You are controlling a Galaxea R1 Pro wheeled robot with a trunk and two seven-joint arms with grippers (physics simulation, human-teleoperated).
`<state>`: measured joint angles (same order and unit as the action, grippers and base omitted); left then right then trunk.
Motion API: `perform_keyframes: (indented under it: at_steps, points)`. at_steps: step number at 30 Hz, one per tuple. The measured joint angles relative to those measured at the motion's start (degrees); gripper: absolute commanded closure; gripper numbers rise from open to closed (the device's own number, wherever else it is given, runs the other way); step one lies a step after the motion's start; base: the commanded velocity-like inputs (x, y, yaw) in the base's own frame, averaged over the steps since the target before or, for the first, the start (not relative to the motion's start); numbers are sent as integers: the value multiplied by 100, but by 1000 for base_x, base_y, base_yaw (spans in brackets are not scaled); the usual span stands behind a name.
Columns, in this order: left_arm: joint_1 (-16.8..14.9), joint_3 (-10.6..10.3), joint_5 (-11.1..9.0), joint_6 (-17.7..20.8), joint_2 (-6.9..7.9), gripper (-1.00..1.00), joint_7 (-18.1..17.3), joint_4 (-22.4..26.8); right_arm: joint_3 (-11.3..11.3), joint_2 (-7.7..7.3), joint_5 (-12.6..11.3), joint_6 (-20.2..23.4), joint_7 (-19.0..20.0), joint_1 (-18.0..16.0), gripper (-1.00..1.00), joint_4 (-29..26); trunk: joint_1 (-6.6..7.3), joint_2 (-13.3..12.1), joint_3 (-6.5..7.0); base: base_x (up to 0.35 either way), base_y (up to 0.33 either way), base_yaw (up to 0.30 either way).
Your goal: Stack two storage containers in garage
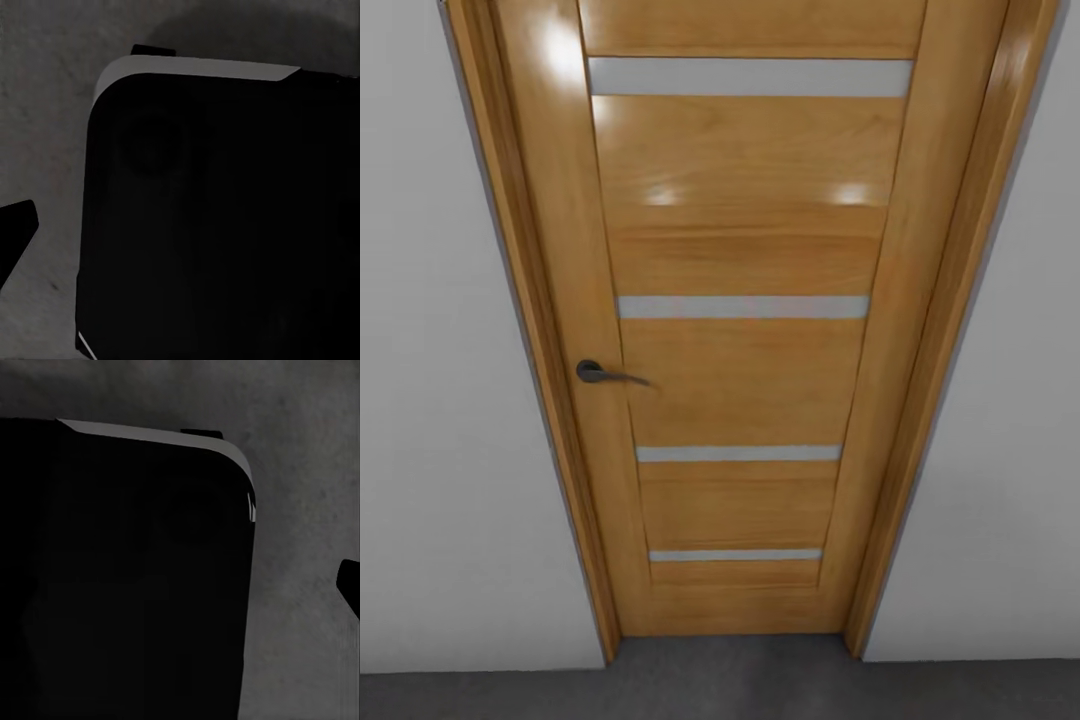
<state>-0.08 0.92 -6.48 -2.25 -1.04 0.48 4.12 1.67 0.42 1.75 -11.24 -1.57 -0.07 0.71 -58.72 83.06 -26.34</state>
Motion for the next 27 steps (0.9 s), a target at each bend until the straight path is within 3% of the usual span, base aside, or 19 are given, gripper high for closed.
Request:
perform_keyframes:
  at_steps: [23, 27]
  points:
    - [0, 1, -3, 1, -5, -100, 0, 1, 32, -19, 26, 5, 6, 1, -100, 0, -1, 0, 0, 1, -34, 29]
    - [0, 7, 3, 2, -9, -100, 0, 1, 34, -21, 25, 17, 6, 1, -100, 0, 0, 0, 0, 0, -206, 0]
